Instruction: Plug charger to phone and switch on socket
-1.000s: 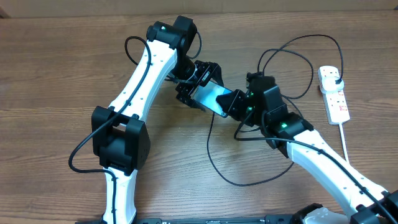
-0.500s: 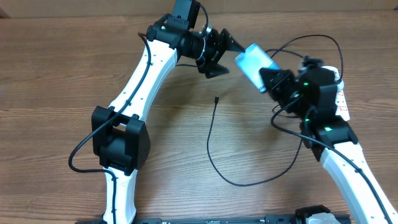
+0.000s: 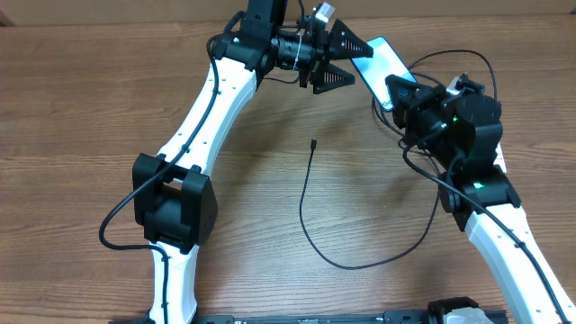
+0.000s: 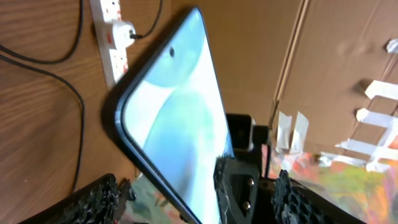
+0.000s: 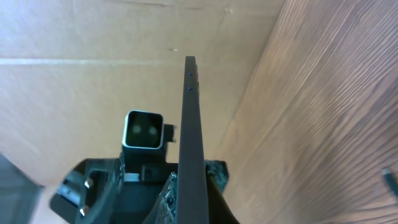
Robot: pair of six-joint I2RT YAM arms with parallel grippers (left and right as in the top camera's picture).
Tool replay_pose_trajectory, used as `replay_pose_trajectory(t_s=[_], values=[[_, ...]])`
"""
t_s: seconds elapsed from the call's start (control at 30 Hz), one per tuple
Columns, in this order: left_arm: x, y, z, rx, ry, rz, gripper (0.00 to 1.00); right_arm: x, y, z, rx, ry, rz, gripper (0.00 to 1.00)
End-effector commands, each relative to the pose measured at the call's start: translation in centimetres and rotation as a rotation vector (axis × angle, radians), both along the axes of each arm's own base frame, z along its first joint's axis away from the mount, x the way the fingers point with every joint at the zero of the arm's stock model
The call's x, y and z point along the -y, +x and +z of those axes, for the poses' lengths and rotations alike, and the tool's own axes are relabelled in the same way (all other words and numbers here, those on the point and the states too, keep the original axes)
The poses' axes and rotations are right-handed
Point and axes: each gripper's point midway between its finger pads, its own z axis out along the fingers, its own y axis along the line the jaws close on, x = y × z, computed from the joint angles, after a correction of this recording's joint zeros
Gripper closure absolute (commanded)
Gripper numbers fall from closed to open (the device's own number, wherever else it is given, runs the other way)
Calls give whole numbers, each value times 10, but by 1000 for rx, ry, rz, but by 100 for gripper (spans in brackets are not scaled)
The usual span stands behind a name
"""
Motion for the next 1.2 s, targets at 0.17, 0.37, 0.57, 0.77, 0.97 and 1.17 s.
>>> replay_pose_trajectory(t_s=[0.17, 0.37, 0.57, 0.77, 0.97, 1.17], values=[[3, -11, 18, 40, -49, -60, 17, -35, 6, 7, -49, 176, 2, 96], [3, -8, 16, 34, -36, -39, 23, -55, 3, -1, -83, 195, -15, 96], [2, 2, 9, -5, 8, 30, 38, -59, 2, -1, -82, 190, -19, 96], [2, 7, 7, -56, 27, 69, 47, -59, 2, -1, -81, 190, -19, 96], [2, 7, 7, -67, 27, 71, 64, -59, 2, -1, -81, 190, -19, 96], [2, 6, 7, -94, 27, 73, 75, -59, 2, -1, -81, 190, -19, 96]])
